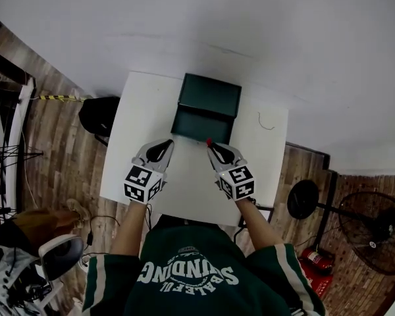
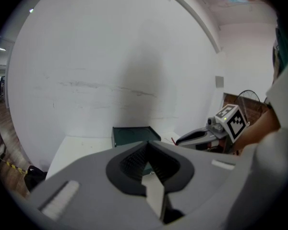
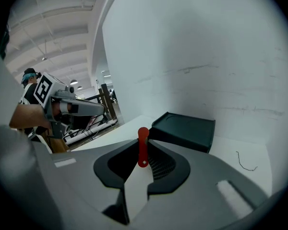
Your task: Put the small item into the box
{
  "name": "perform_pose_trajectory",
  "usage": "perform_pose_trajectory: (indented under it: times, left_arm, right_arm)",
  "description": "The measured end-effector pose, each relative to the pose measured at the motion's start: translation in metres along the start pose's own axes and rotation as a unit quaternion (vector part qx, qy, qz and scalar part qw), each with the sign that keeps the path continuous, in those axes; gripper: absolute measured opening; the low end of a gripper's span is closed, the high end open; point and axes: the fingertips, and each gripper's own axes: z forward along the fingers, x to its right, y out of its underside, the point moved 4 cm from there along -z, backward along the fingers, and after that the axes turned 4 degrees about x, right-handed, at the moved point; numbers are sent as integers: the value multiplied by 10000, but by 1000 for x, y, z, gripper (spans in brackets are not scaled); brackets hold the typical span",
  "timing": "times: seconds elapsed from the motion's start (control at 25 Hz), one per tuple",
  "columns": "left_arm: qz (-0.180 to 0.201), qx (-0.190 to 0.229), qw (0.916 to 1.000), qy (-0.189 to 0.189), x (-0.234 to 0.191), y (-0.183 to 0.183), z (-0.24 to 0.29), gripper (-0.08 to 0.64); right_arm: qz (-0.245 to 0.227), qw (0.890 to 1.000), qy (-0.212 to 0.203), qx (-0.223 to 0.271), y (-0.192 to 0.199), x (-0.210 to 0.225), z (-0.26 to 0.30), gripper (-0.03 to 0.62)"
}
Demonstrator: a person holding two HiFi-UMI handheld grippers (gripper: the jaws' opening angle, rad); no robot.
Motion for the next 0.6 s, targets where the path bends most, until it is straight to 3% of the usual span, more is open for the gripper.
perform_pose_trajectory:
  times: [0.24, 0.6]
  left_arm:
    - [-53, -103, 9999, -4, -4, 8, -3, 52]
    - [-184, -160, 9991, -359, -28, 19, -26, 52]
  right_arm:
    - [-290, 9991, 33, -319, -2, 17, 39, 55]
    - [-455, 9907, 50, -1279, 24, 44, 110, 57]
